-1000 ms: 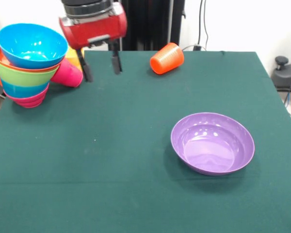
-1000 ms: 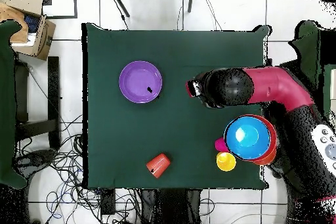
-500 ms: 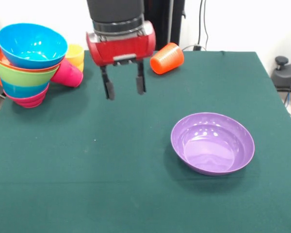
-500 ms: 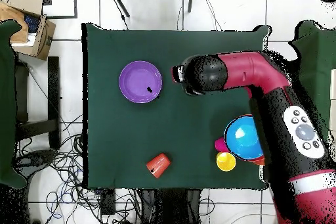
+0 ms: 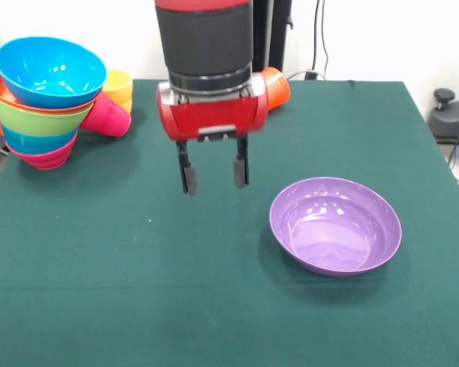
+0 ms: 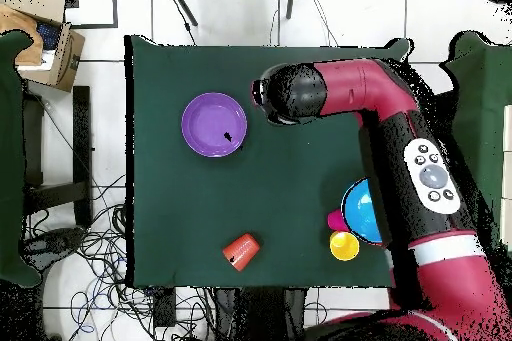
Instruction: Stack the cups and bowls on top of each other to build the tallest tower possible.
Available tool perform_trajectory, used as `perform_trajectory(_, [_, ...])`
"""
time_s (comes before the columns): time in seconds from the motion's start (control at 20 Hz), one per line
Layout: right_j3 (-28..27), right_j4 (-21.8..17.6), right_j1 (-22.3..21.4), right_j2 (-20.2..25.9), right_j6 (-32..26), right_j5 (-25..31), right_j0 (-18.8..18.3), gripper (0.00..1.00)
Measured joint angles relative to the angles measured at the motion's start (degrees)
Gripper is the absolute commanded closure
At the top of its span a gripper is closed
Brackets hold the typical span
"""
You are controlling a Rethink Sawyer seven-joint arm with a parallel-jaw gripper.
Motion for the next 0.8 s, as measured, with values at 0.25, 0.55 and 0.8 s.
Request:
perform_trajectory(0.25, [-3.99,0.11,2.60,-1.87,0.43,-0.69,2.11,0.00])
perform_trajectory(0.55, [-8.52,0.83,5.48,-4.64,0.45,-0.84,5.11,0.00])
perform_trajectory(0.8, [-11.34,2.73,7.07,-7.07,1.57,-0.84,8.19,0.00])
